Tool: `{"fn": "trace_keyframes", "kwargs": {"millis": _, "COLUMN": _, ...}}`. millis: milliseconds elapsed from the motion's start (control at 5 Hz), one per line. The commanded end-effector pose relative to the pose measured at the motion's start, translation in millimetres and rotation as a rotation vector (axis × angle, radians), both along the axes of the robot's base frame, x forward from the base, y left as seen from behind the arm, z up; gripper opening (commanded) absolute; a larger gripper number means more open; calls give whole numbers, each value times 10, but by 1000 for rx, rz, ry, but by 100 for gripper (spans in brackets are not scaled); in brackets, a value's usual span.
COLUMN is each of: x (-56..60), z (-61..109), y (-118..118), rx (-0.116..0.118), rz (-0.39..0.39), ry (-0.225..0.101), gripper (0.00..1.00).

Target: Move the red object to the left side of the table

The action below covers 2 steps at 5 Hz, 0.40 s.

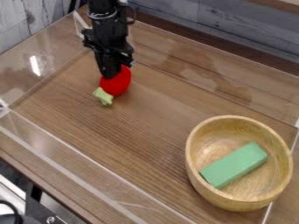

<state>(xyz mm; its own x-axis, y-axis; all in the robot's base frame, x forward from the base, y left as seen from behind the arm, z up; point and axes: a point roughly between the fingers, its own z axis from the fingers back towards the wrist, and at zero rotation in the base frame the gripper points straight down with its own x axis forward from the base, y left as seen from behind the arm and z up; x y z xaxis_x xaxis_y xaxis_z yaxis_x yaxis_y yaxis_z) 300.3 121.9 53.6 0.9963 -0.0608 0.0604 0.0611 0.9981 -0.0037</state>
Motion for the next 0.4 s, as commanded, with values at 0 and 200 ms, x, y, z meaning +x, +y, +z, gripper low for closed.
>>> {"fn": "trace_keyframes", "kwargs": {"millis": 0, "x": 90, "z": 243, "y": -26, "rx": 21, "rz": -9, "ry": -64, "gripper": 0}}
{"fn": "trace_keyframes", "kwargs": {"millis": 200, "x": 92, "z": 261, "y": -72, "rx": 16, "rz": -18, "ry": -61, "gripper": 0}}
